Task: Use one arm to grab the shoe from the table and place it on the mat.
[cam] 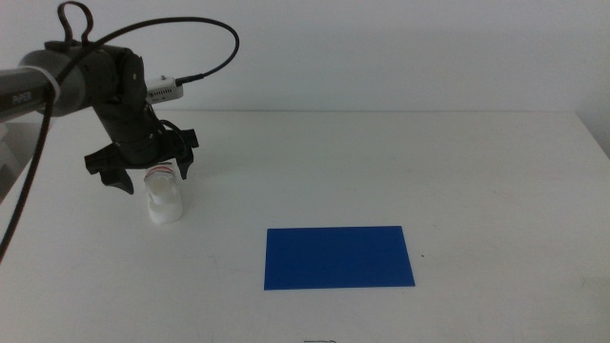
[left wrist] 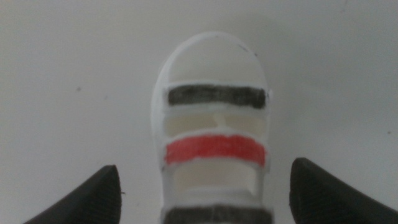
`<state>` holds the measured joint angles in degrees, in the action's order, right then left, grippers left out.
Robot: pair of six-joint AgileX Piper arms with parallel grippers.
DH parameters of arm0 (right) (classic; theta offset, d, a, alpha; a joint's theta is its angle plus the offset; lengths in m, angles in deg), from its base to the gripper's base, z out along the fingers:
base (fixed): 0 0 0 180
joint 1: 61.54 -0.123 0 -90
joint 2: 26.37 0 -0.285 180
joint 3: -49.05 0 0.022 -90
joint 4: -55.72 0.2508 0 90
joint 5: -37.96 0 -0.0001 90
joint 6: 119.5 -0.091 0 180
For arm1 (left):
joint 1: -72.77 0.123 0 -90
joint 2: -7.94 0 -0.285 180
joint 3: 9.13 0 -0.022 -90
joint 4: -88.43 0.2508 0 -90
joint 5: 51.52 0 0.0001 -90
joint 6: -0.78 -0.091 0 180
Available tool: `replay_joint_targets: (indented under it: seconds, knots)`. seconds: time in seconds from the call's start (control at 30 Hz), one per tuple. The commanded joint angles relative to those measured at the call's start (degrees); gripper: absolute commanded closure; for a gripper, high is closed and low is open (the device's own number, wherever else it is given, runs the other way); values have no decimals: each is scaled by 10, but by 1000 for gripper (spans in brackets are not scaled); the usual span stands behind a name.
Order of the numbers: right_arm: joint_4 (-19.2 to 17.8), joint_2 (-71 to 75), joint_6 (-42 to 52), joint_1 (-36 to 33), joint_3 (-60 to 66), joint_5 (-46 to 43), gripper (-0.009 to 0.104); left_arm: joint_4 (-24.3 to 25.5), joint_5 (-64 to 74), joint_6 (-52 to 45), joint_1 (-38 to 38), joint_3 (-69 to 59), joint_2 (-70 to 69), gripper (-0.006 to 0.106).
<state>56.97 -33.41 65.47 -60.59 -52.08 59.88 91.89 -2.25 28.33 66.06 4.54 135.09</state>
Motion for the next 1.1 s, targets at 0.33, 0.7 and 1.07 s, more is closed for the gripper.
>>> replay_joint_targets:
  seconds: [0.33,0.7,1.07]
  knots:
    - [-5,11,7,2,-11,-32,1,-6,-47,-9,0,22,-11,24]
    - [-5,11,7,2,-11,-32,1,-18,-13,-7,0,22,-4,83]
    - [-5,11,7,2,-11,-32,1,-14,24,19,-21,-9,-102,102]
